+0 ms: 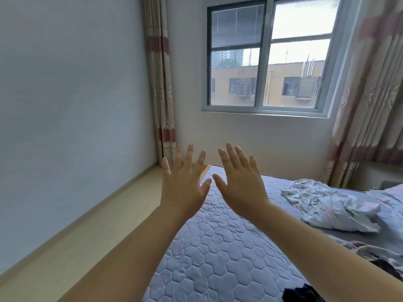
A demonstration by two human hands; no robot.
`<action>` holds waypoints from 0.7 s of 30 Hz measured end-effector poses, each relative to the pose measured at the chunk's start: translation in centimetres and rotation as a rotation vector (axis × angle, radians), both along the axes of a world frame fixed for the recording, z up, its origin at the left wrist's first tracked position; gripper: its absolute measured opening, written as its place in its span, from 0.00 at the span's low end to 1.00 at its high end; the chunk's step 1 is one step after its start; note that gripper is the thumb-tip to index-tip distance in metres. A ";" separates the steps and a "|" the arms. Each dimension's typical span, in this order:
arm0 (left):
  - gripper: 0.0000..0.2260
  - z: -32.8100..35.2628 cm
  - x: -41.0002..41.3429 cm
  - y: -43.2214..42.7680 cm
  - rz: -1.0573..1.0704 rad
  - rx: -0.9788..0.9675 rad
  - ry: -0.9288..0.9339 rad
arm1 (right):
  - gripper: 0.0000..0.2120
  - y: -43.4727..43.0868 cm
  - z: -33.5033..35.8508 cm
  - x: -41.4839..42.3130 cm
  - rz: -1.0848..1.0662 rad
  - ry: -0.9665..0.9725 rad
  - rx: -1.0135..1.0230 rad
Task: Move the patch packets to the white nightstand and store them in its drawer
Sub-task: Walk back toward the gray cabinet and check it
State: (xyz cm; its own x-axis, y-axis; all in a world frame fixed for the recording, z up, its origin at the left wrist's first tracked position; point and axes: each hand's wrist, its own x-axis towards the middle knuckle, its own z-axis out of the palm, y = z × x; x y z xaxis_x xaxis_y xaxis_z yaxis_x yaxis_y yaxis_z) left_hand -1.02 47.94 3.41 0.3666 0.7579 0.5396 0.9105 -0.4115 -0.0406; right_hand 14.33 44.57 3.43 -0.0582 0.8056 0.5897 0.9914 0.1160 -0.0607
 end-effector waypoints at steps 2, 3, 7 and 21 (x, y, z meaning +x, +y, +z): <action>0.30 -0.4 -2.6 2.8 0.019 -0.034 -0.015 | 0.36 2.9 -0.1 -2.5 0.004 -0.024 -0.004; 0.30 -0.7 -3.7 4.1 0.026 -0.056 -0.017 | 0.36 4.3 -0.2 -3.6 0.004 -0.037 -0.010; 0.30 -2.0 -8.0 9.8 0.032 -0.101 -0.012 | 0.37 10.7 -1.3 -7.2 -0.015 -0.071 -0.029; 0.29 -1.2 -22.7 34.2 0.035 -0.123 0.087 | 0.37 34.6 -2.2 -21.1 -0.080 -0.034 -0.075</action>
